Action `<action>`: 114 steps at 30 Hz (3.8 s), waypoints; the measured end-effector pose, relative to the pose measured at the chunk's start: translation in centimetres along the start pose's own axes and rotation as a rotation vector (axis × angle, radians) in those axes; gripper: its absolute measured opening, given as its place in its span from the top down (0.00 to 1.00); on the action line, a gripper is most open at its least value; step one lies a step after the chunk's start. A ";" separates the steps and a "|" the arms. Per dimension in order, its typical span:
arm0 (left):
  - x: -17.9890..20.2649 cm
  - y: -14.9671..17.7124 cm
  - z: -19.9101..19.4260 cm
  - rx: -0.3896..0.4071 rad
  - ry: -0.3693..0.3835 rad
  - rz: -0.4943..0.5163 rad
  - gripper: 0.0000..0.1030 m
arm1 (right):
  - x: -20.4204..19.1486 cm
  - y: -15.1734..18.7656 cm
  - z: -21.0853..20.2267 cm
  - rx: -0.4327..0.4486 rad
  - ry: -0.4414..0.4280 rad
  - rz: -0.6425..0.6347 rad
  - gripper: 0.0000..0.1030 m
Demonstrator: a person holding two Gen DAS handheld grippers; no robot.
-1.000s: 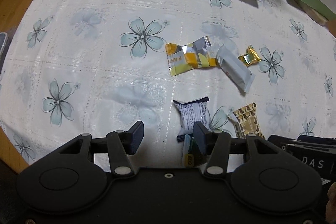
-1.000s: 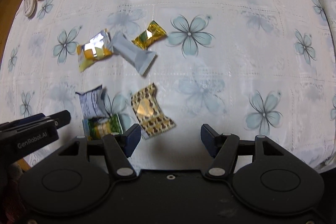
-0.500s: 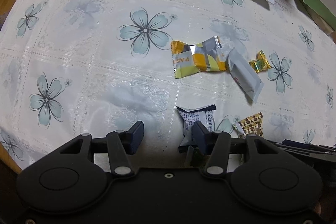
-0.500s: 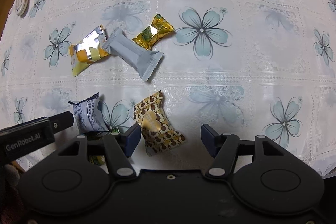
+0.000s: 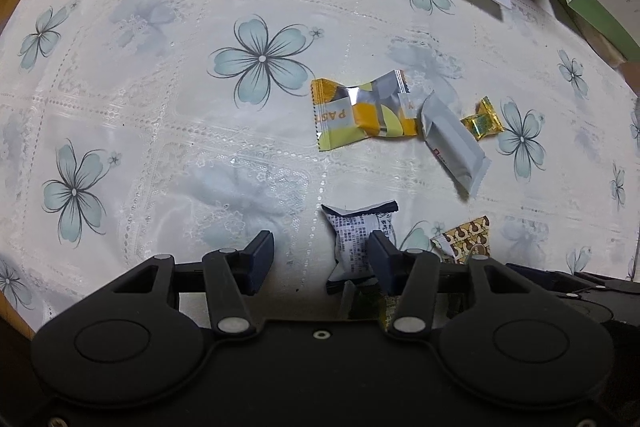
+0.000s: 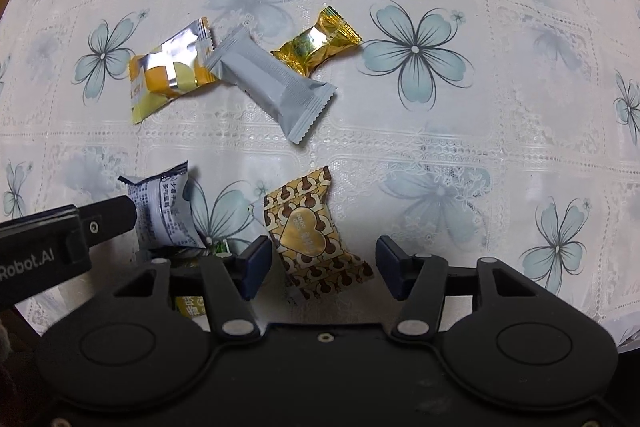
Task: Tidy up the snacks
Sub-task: 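Grasp the blue-white packet with left while right grasps gold-brown heart packet, then carry both packets over the gold tray and open both grippers, then withdraw both open tools from the tray toward the remaining snacks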
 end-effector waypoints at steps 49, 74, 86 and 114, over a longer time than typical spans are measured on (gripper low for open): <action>2.8 3.1 -1.1 0.188 -0.163 0.145 0.61 | 8.8 0.4 -5.8 0.188 -0.015 0.129 0.69; -2.0 14.4 -4.2 0.215 -0.088 0.078 0.61 | 10.6 7.6 -7.2 0.269 -0.055 0.171 0.69; -1.4 19.3 -5.4 0.161 -0.070 0.030 0.61 | 9.9 19.9 -9.2 0.317 -0.237 0.159 0.69; 0.3 22.7 -7.4 0.235 -0.177 -0.004 0.45 | 3.7 28.2 -11.1 0.301 -0.183 0.028 0.68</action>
Point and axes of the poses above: each gripper's, at about its wrist camera, not at the fingertips, and z roughly the way its jaws point, x to its right, y to its underside, the point moved 1 cm from there along z, roughly the way its jaws point, and after that the axes turned 2 degrees about -x, right-handed, at the moved point
